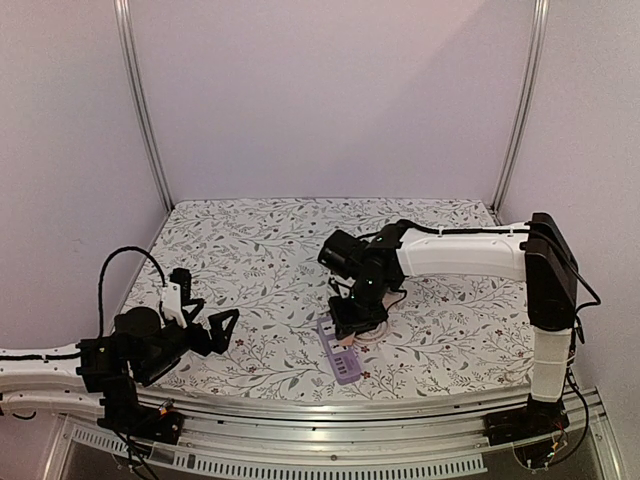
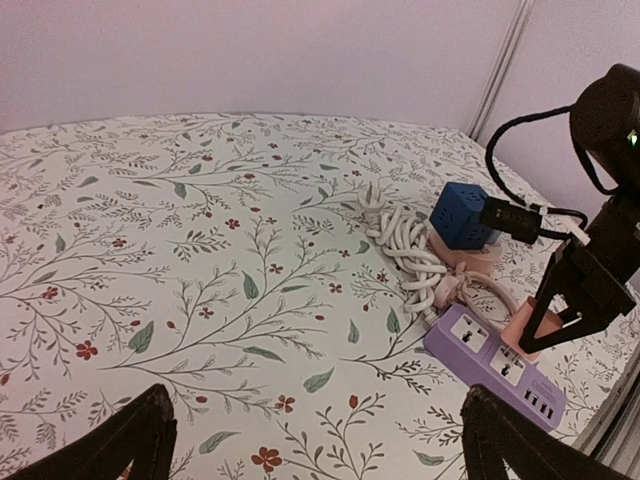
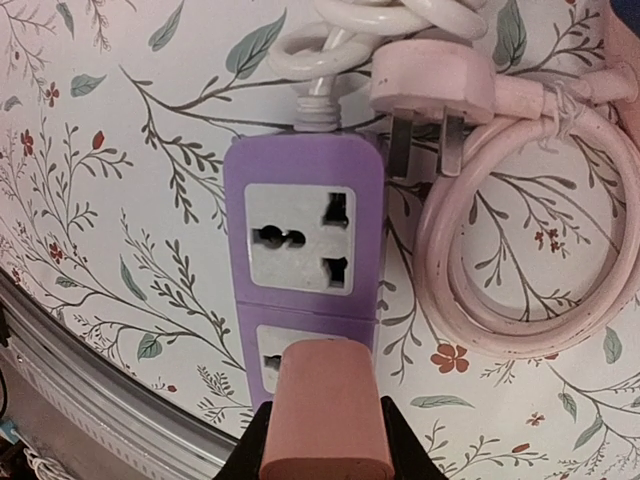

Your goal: Insert the plug

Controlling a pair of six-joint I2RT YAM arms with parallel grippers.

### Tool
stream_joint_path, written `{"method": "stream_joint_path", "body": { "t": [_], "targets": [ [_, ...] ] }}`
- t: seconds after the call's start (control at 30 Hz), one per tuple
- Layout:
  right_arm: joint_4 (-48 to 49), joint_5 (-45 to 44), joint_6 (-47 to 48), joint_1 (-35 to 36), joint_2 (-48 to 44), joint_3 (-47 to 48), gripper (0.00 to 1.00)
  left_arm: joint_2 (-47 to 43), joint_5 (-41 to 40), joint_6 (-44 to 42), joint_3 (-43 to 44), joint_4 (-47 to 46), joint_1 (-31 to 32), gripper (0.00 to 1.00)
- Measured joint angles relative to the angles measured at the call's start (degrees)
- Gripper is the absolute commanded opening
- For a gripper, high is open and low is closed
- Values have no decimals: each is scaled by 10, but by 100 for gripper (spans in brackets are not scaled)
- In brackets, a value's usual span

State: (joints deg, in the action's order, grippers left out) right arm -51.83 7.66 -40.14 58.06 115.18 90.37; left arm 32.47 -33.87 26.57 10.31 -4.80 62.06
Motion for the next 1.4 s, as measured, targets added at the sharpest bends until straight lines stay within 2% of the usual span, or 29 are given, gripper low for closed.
{"method": "stream_joint_path", "body": {
  "t": [1.07,1.4],
  "targets": [
    [6,-14,-23,7,-5,-25,0,-5,0,0,-6,0,0,99],
    [-30,-45,-41,22,16,10,0,-7,0,0,-7,0,0,99]
  ]
}}
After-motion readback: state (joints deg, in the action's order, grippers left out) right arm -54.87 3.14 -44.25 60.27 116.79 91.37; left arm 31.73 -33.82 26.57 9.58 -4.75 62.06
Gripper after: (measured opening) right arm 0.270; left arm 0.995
